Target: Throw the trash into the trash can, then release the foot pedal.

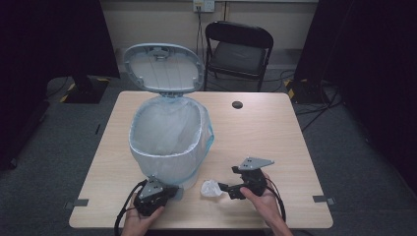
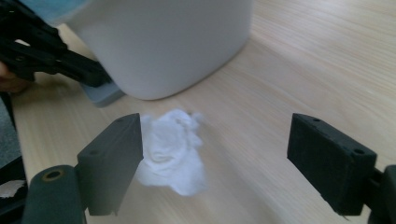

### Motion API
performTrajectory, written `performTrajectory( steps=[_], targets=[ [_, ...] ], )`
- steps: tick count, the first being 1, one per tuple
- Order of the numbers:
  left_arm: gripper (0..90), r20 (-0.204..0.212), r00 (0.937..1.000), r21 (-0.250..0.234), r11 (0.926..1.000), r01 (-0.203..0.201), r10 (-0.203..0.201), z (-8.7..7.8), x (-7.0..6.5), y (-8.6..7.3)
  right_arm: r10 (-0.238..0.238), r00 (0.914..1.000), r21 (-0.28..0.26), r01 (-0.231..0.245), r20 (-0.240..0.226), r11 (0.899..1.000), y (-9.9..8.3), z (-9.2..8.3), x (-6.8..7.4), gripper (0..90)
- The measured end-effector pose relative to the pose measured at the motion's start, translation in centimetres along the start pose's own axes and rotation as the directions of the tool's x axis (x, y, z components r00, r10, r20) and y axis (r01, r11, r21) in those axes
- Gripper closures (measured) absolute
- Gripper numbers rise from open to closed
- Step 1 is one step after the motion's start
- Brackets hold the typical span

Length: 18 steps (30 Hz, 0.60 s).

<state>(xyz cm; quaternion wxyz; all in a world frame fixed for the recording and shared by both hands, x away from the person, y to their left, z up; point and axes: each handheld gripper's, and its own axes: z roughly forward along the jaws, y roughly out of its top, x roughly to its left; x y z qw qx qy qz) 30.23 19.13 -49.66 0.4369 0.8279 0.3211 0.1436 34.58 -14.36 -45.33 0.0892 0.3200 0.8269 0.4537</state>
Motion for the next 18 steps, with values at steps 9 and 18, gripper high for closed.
performTrajectory(
  steps=[9,18],
  targets=[
    [90.0,0.011,0.9999,-0.003,1.0,0.002,-0.002,0.0,0.1,0.0,-0.079,0.9928,0.057,0.084,-0.09,0.995,0.0,2.3,2.3,22.5],
    [90.0,0.013,0.9999,-0.004,1.0,-0.001,0.001,0.0,0.1,-0.1,-0.093,0.9909,0.112,0.104,-0.097,0.988,-0.6,3.6,2.6,25.1]
  ],
)
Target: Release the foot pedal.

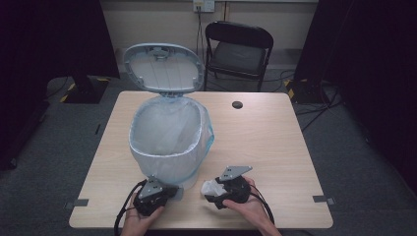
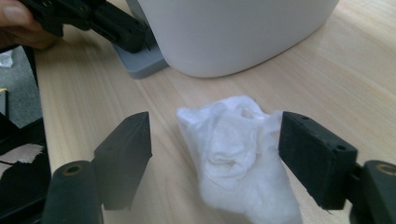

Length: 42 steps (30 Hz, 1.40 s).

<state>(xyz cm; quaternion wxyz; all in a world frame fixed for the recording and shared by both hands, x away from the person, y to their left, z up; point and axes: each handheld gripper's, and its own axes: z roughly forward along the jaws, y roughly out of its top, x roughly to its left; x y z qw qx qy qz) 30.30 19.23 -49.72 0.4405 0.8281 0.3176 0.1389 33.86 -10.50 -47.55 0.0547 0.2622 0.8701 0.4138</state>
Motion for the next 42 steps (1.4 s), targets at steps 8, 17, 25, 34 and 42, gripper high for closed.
performTrajectory(
  steps=[8,17,25,34,42],
  targets=[
    [90.0,0.002,1.0,-0.001,1.0,-0.002,0.002,0.0,0.0,0.0,-0.01,0.9998,0.031,0.01,0.019,0.999,-0.3,0.8,0.0,31.0],
    [90.0,-0.004,1.0,-0.002,1.0,-0.001,0.001,0.0,0.1,0.0,-0.008,0.9975,0.027,0.007,0.07,1.0,-0.8,1.2,-0.2,37.6],
    [90.0,0.003,1.0,-0.002,1.0,0.001,-0.001,0.0,0.0,0.0,0.017,0.9972,0.021,-0.019,0.073,1.0,-1.3,1.1,-0.7,52.1],
    [90.0,0.005,1.0,-0.002,1.0,-0.001,0.001,0.0,0.1,0.0,0.042,0.9966,-0.012,-0.041,0.071,0.999,-1.4,0.8,-0.9,79.1],
    [90.0,0.008,1.0,-0.002,1.0,-0.006,0.006,0.0,0.1,0.0,0.084,0.9928,-0.044,-0.081,0.085,0.996,-1.3,-0.1,-1.4,81.0]
  ],
)
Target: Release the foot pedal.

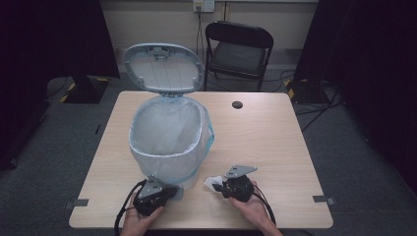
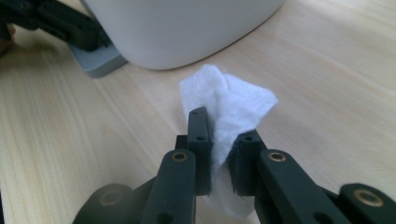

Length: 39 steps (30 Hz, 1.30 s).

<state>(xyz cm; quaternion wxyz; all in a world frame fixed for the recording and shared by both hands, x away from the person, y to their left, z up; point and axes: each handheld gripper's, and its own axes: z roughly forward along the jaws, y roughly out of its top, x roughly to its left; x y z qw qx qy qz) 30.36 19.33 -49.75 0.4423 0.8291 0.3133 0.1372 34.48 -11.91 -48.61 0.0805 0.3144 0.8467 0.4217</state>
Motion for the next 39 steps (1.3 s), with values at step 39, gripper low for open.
performTrajectory(
  steps=[39],
  targets=[
    [90.0,-0.01,0.9999,0.001,1.0,0.006,-0.006,0.0,0.0,0.0,0.099,0.9951,-0.265,-0.095,0.0,0.959,5.2,-9.1,-1.7,81.5]
  ],
)
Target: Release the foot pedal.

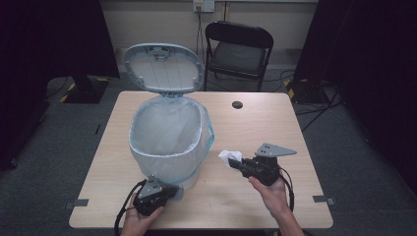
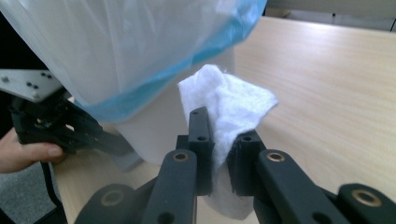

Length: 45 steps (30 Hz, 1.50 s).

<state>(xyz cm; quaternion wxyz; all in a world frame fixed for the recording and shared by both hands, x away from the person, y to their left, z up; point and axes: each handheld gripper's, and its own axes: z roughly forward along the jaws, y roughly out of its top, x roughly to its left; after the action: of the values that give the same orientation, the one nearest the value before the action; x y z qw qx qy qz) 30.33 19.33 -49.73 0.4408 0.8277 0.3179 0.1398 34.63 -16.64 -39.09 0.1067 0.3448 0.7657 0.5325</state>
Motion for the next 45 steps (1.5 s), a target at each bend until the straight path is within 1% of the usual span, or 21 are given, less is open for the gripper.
performTrajectory(
  steps=[4,9,11,12,19,26,30,34,35,38,42,43,45],
  targets=[
    [90.0,0.001,1.0,0.0,1.0,0.0,0.0,0.0,0.0,0.0,0.003,0.9996,-0.033,-0.004,-0.029,0.999,1.1,-0.5,0.1,81.5],
    [90.0,0.001,1.0,0.0,1.0,0.0,0.0,0.0,0.0,0.0,-0.019,0.9995,-0.062,0.017,-0.027,0.998,2.5,-1.1,0.2,81.6],
    [90.0,0.001,1.0,0.0,1.0,0.0,0.0,0.0,0.0,0.0,-0.035,0.9989,-0.077,0.032,-0.03,0.997,3.4,-1.3,0.3,81.6],
    [90.0,0.001,1.0,0.0,1.0,0.0,0.0,0.0,0.0,0.0,-0.035,0.9989,-0.077,0.032,-0.03,0.997,3.4,-1.3,0.3,81.6],
    [90.0,0.001,1.0,0.0,1.0,0.001,-0.001,0.0,0.0,0.0,-0.074,0.9964,-0.133,0.068,-0.042,0.989,6.3,-1.9,1.1,81.7],
    [90.0,0.002,1.0,-0.001,1.0,0.001,-0.001,0.0,0.0,0.0,-0.078,0.9944,-0.183,0.063,-0.072,0.981,8.5,-1.9,1.3,81.7],
    [90.0,0.005,1.0,-0.001,1.0,-0.002,0.002,0.0,0.0,0.0,-0.097,0.9917,-0.197,0.079,-0.084,0.977,10.1,-2.1,1.4,81.7],
    [90.0,0.005,1.0,-0.001,1.0,-0.002,0.002,0.0,0.0,0.0,-0.111,0.9892,-0.202,0.09,-0.096,0.975,11.4,-2.1,1.6,81.7],
    [90.0,0.01,0.9999,-0.001,1.0,0.0,0.0,0.0,0.0,0.0,-0.116,0.9882,-0.204,0.093,-0.101,0.975,11.7,-2.0,1.7,81.7],
    [90.0,0.005,1.0,-0.001,1.0,-0.002,0.002,0.0,0.0,0.0,-0.12,0.9859,-0.213,0.093,-0.117,0.973,12.6,-1.6,1.8,81.7],
    [90.0,0.006,1.0,-0.001,1.0,-0.003,0.003,0.0,0.1,0.0,-0.127,0.9836,-0.217,0.097,-0.128,0.971,13.3,-1.2,2.0,81.7],
    [90.0,0.013,0.9999,-0.002,1.0,-0.001,0.001,0.0,0.1,0.0,-0.134,0.982,-0.222,0.102,-0.134,0.97,13.8,-1.0,2.2,81.7],
    [90.0,0.006,1.0,0.002,1.0,-0.004,0.004,0.0,0.1,0.0,-0.134,0.9811,-0.225,0.1,-0.14,0.969,14.2,-0.8,2.3,81.7]
  ],
)
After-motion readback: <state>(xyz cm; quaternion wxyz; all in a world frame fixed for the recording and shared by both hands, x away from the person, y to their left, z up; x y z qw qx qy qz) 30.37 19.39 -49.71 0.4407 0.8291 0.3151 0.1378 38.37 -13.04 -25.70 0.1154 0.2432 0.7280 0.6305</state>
